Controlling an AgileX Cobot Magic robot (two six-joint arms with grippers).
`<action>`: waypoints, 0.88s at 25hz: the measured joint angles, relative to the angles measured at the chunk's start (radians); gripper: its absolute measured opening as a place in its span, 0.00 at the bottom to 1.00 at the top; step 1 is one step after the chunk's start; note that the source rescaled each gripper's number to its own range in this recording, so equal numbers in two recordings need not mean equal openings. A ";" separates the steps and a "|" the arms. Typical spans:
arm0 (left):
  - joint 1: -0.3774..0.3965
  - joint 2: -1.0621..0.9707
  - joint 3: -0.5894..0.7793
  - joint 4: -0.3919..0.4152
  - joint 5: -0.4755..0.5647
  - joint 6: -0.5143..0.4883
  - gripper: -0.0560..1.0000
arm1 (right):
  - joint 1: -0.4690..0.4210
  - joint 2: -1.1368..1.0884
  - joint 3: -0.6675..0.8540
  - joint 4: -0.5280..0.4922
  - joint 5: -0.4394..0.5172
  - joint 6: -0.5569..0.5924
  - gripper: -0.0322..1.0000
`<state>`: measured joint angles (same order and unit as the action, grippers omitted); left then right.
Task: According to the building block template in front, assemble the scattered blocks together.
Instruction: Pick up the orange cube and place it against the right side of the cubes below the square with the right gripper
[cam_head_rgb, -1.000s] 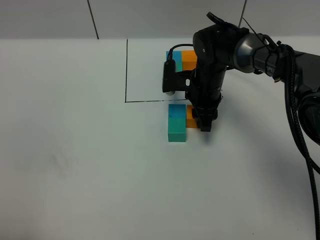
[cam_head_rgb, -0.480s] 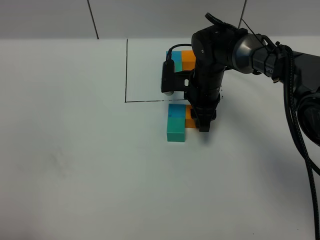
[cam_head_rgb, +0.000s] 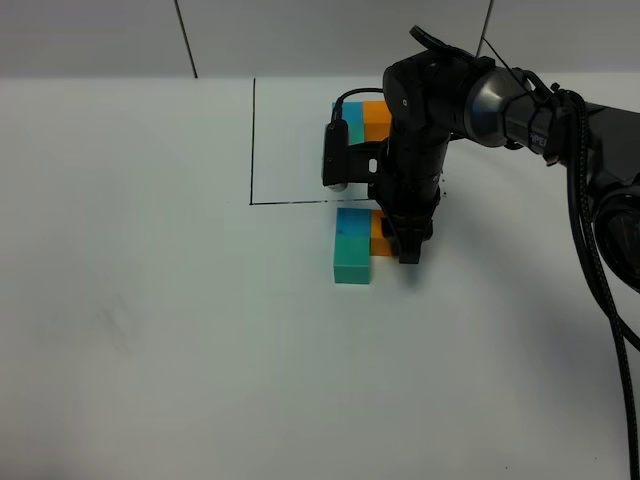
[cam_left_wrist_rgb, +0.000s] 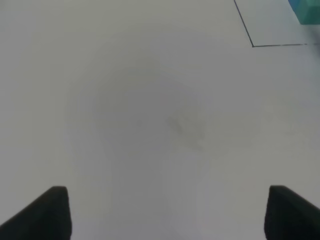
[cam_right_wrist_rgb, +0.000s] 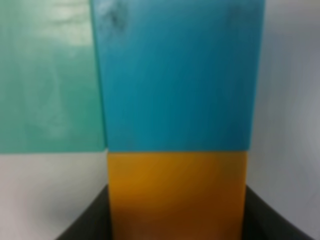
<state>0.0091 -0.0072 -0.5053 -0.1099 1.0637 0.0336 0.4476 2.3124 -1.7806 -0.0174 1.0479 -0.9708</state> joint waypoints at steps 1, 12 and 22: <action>0.000 0.000 0.000 0.000 0.000 0.000 0.69 | 0.000 0.000 0.000 -0.001 0.000 -0.001 0.03; 0.000 0.000 0.000 0.000 0.000 0.000 0.69 | 0.001 0.000 0.000 -0.005 0.000 -0.031 0.03; 0.000 0.000 0.000 0.000 0.000 0.000 0.69 | 0.001 0.000 0.000 -0.005 -0.001 -0.037 0.03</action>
<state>0.0091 -0.0072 -0.5053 -0.1099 1.0637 0.0336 0.4487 2.3124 -1.7806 -0.0225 1.0467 -1.0079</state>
